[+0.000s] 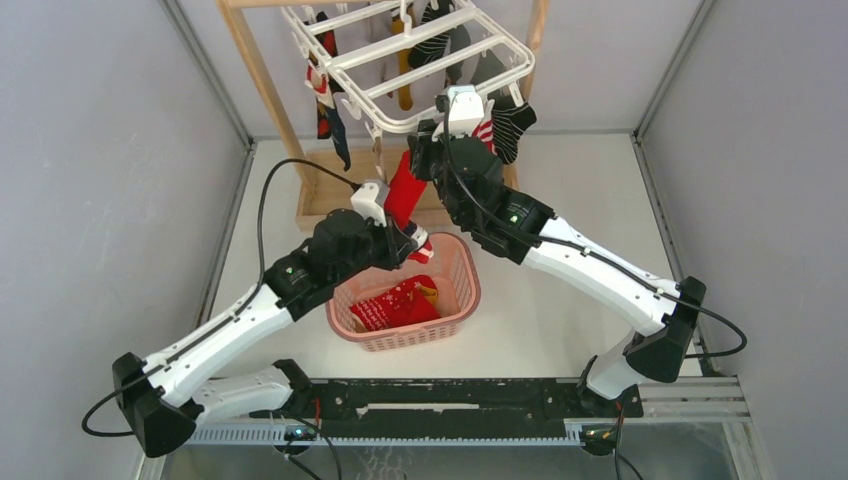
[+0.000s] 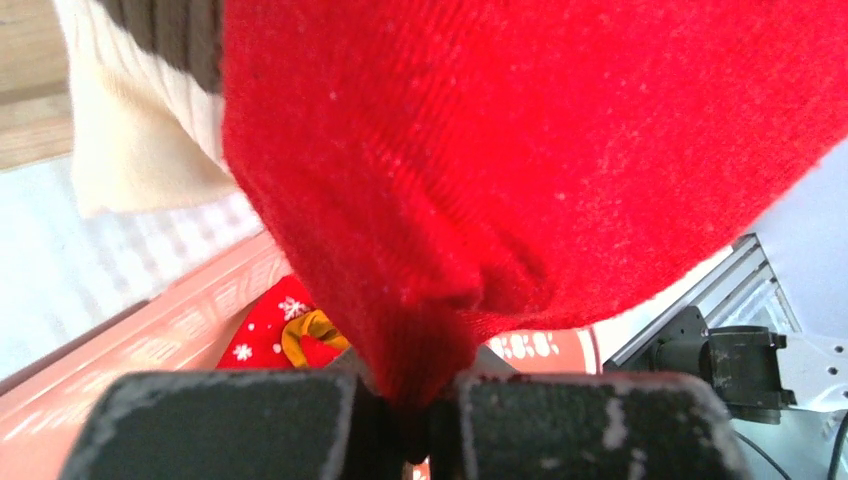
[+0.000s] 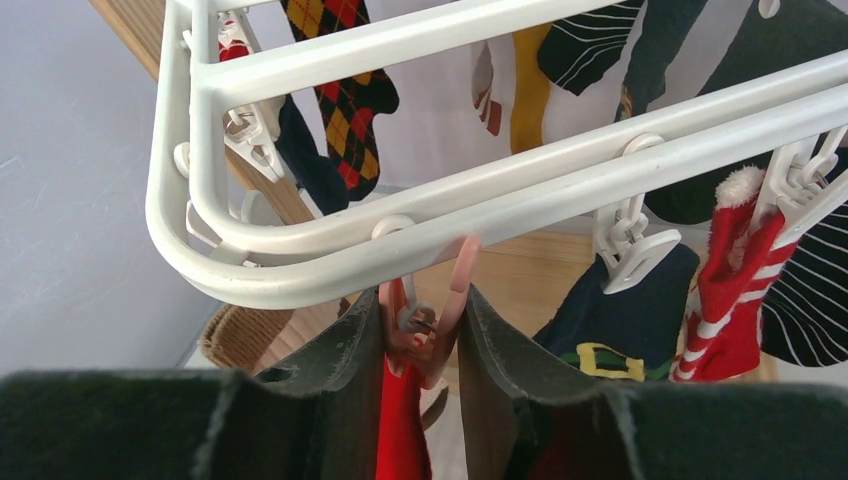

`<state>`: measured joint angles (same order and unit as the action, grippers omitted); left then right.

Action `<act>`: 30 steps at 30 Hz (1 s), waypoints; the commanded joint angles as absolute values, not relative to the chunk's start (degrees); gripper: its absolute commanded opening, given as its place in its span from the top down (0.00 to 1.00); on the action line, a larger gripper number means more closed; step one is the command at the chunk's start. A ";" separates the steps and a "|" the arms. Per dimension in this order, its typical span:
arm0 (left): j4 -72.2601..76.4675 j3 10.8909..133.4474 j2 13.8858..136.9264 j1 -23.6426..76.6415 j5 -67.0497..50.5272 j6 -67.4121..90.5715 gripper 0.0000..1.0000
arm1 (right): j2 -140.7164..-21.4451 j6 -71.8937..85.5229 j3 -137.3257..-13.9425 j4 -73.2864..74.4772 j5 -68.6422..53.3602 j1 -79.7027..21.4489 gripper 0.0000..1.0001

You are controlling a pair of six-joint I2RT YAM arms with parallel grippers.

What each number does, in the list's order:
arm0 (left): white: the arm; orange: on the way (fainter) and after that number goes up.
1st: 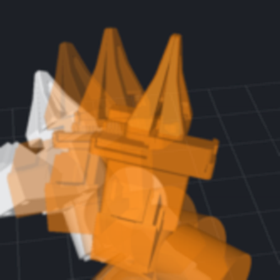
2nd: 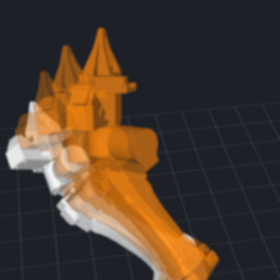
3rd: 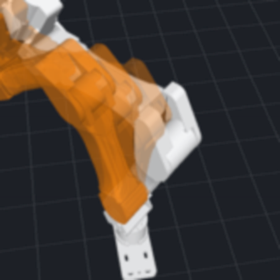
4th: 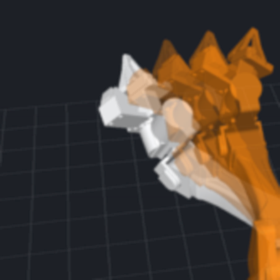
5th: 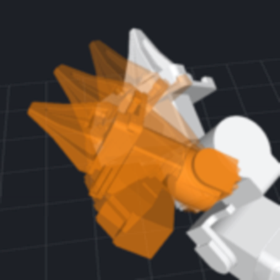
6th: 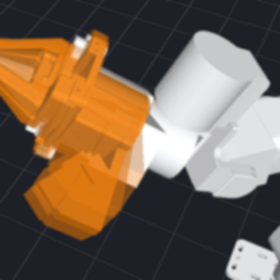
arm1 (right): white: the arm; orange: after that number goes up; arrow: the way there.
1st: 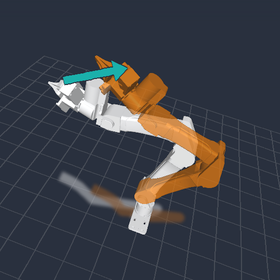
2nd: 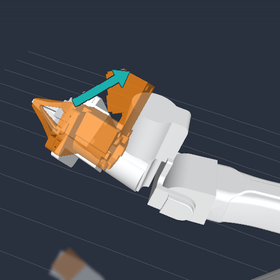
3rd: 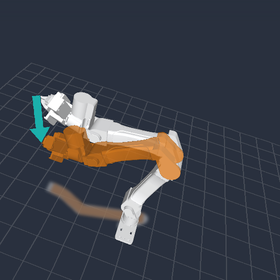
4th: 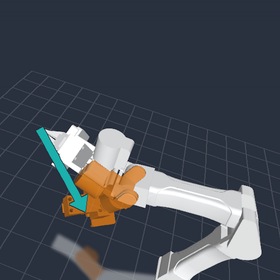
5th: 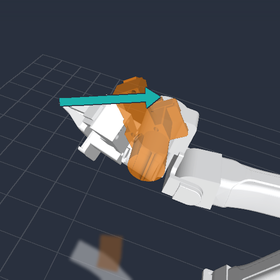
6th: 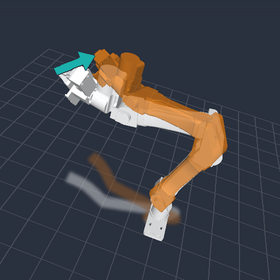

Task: Remove the socks clipped to the hanger
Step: Remove the sock from the hanger, then place the sock in the bin.

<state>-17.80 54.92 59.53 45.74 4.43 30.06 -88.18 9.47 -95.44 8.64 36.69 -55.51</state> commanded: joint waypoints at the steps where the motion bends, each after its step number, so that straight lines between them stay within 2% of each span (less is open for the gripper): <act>1: -19.18 51.83 56.75 46.04 5.63 31.05 0.98 | -86.02 10.49 -97.78 7.60 35.67 -54.82 0.84; 15: -23.19 49.56 51.93 46.05 3.79 32.14 0.97 | -84.72 11.93 -96.24 7.80 34.25 -54.40 0.81; 18: -24.87 49.39 51.68 46.04 2.45 31.99 0.97 | -84.15 11.95 -95.00 7.42 33.61 -54.34 0.76; 23: -27.00 48.79 52.09 46.08 0.46 32.22 0.97 | -83.22 12.30 -93.02 6.80 32.76 -54.20 0.62; 30: -28.79 47.11 52.29 46.09 -2.46 32.37 0.94 | -82.47 12.45 -91.42 6.68 32.13 -53.88 0.55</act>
